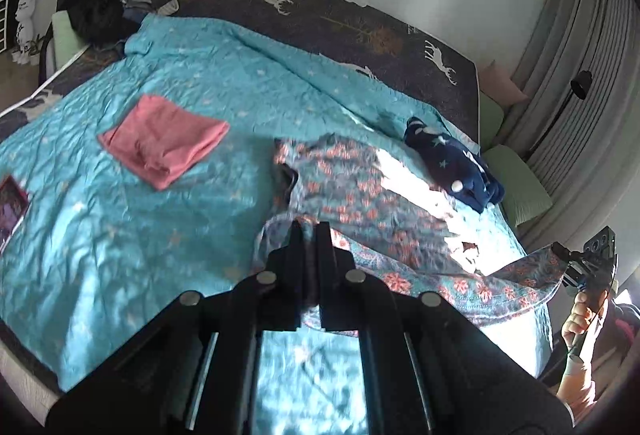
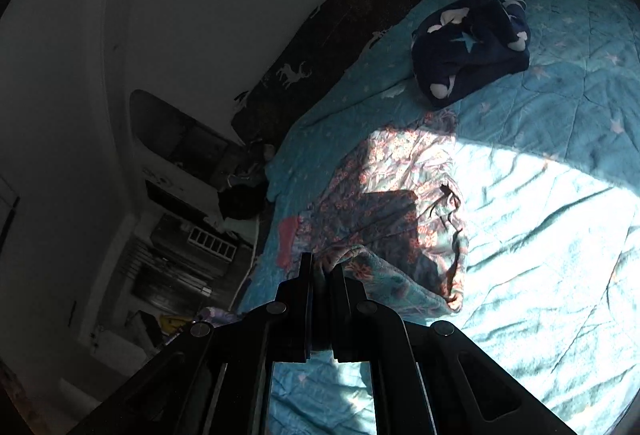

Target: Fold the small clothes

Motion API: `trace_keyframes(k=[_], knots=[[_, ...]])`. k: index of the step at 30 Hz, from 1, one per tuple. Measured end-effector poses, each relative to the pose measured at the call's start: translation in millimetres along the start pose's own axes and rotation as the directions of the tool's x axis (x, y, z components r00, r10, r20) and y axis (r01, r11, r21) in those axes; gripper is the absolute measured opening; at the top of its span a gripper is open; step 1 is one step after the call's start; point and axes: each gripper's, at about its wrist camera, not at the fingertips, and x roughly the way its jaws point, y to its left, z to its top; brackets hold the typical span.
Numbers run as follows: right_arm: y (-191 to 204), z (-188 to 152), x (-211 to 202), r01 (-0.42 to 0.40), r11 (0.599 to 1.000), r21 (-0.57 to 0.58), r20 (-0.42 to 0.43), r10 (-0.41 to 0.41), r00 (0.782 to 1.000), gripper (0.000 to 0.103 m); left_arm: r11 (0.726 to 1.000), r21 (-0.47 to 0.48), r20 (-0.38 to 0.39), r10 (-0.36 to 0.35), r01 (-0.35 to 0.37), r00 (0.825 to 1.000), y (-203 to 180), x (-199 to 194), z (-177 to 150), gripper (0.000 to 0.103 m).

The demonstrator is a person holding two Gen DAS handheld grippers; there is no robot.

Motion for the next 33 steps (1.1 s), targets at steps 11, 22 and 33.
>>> trace_keyframes(k=[11, 22, 33], knots=[[-18, 126, 99, 0.04, 0.999, -0.01, 0.038, -0.039, 0.998, 0.005, 0.997, 0.012, -0.021, 0.071, -0.071, 0.997, -9, 130, 126, 0.006], [-104, 159, 222, 0.419, 0.908, -0.009, -0.057, -0.418, 0.906, 0.021, 0.98, -0.104, -0.253, 0.138, -0.169, 0.958, 31, 310, 140, 0.008], [-87, 113, 123, 0.399, 0.916, -0.053, -0.027, -0.401, 0.916, 0.055, 0.985, -0.083, -0.201, 0.135, -0.154, 0.97, 55, 225, 106, 0.061]])
